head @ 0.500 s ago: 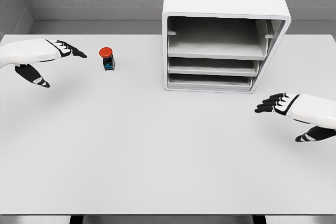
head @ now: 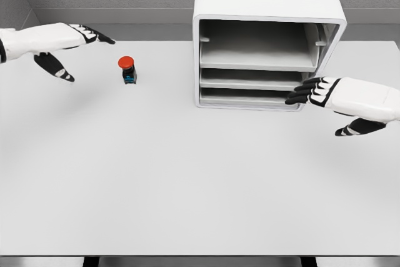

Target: Slide open multi-storey tabletop storage cabinets and put open load switch and slide close multi-storey tabletop storage cabinets

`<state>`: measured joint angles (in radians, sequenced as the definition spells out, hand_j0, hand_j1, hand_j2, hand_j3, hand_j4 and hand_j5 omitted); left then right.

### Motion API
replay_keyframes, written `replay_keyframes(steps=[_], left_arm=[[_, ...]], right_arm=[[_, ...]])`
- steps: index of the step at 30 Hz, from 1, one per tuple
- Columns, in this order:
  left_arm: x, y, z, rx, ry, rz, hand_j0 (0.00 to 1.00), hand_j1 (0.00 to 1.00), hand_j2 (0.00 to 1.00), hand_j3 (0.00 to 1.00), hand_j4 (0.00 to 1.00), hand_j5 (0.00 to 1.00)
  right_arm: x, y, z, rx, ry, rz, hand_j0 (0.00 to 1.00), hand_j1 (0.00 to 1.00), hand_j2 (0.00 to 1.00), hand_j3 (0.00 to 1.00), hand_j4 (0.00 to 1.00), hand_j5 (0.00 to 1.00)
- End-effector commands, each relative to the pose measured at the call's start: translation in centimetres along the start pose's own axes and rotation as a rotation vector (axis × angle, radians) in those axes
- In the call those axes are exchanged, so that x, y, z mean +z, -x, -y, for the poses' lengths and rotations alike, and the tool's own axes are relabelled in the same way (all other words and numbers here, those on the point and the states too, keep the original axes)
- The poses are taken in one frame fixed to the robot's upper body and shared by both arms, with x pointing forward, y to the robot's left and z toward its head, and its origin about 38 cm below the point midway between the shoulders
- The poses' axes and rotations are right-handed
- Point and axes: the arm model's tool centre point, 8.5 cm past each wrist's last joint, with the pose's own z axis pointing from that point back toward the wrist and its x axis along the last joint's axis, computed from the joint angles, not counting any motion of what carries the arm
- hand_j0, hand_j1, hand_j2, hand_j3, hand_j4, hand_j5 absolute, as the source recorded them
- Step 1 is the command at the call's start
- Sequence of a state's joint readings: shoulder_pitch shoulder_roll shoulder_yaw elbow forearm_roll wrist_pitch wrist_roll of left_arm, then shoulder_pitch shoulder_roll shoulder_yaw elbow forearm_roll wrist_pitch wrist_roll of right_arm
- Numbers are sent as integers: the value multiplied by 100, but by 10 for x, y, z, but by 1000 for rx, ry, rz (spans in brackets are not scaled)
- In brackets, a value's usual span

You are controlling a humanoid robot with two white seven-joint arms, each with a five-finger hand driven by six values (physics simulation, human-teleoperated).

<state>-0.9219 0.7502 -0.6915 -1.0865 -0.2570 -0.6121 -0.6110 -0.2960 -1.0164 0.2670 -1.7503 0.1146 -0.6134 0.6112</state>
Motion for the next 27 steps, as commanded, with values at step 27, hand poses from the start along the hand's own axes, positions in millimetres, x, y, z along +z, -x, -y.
replay_keyframes(steps=[27], left_arm=[[-105, -12, 12, -31, 175, -41, 100, 100, 100, 100, 100, 100]], right_arm=[[-65, -20, 35, 53, 42, 174, 100, 100, 100, 100, 100, 100]])
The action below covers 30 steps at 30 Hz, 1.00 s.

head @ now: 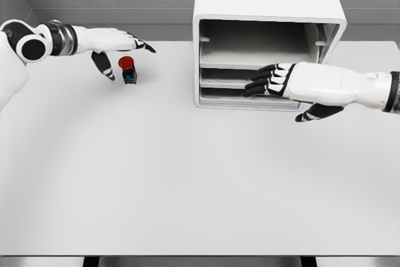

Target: Slide open multi-storey tabletop storage cabinets and put open load switch and slide close multi-storey tabletop storage cabinets

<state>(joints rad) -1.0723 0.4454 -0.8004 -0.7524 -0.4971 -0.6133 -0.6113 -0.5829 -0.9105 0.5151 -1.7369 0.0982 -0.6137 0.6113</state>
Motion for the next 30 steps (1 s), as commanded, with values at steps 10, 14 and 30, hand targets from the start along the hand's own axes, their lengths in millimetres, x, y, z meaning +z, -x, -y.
replay_keyframes(steps=[10, 14, 30], left_arm=[[-16, 0, 11, 32, 42, -15, 99, 99, 99, 99, 99, 99], [-17, 0, 11, 21, 50, -18, 99, 99, 99, 99, 99, 99], [-20, -3, 11, 10, 57, -17, 93, 93, 93, 93, 93, 93]], right_arm=[[-27, 16, 4, -62, 9, -36, 100, 100, 100, 100, 100, 100], [-33, 31, 8, -101, 15, -88, 100, 100, 100, 100, 100, 100], [-69, 56, 10, -218, 1, -195, 100, 100, 100, 100, 100, 100]])
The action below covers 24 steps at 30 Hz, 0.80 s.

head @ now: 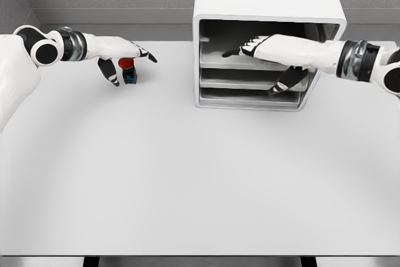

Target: Slide open multi-storey tabletop storage cabinets and put open load switch and slide close multi-storey tabletop storage cabinets

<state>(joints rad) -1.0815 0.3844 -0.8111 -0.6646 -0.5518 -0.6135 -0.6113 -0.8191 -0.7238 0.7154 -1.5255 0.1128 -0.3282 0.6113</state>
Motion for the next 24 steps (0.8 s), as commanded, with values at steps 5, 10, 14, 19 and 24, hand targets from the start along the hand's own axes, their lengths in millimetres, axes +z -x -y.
replay_keyframes(steps=[5, 10, 14, 19, 24], left_arm=[[-2, -2, -1, -9, 4, -3, 93, 93, 93, 93, 93, 93], [-2, -2, -1, -9, 5, -3, 93, 93, 93, 93, 93, 93], [-2, -2, -1, -8, 4, -3, 93, 93, 93, 93, 93, 93], [-4, 3, 2, 1, 25, -63, 93, 93, 93, 93, 93, 93], [-5, 7, 5, 28, 29, -100, 93, 93, 93, 93, 93, 93]], right_arm=[[-14, 11, -11, -56, -28, -32, 100, 100, 100, 100, 100, 100], [-16, 15, -14, -72, -40, -50, 100, 100, 100, 100, 100, 100], [-15, 20, -17, -80, -44, -63, 100, 100, 100, 100, 100, 100], [-13, 21, -16, -78, -44, -66, 100, 100, 100, 100, 100, 100], [-12, 19, -18, -63, -50, -57, 100, 100, 100, 100, 100, 100]])
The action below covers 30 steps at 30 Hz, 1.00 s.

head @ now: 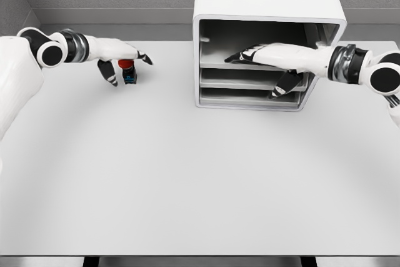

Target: Slide open multi-storey tabletop storage cabinets and put open load switch and slide close multi-storey tabletop storage cabinets

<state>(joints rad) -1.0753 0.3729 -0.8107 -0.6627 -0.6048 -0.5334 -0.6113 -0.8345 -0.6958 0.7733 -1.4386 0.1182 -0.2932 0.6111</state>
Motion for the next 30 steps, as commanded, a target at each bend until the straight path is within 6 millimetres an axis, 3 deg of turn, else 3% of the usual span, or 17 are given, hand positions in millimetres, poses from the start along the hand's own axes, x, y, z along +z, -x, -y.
replay_keyframes(steps=[1, 15, 18, 30], left_arm=[[0, 2, -1, 18, -5, -20, 93, 93, 93, 93, 93, 93], [1, 3, -2, 21, -24, -22, 92, 92, 92, 92, 92, 92], [1, 3, -1, 21, -22, -21, 83, 83, 83, 83, 83, 83], [-1, 1, 2, 17, -17, -12, 67, 67, 67, 67, 67, 67]], right_arm=[[1, -2, 1, 10, 1, 9, 100, 100, 100, 100, 100, 100], [21, -14, -8, 70, -20, 48, 100, 100, 100, 100, 100, 100], [21, -20, -10, 77, -23, 62, 100, 100, 100, 100, 100, 100], [39, -38, -15, 125, -34, 88, 100, 100, 100, 100, 100, 100]])
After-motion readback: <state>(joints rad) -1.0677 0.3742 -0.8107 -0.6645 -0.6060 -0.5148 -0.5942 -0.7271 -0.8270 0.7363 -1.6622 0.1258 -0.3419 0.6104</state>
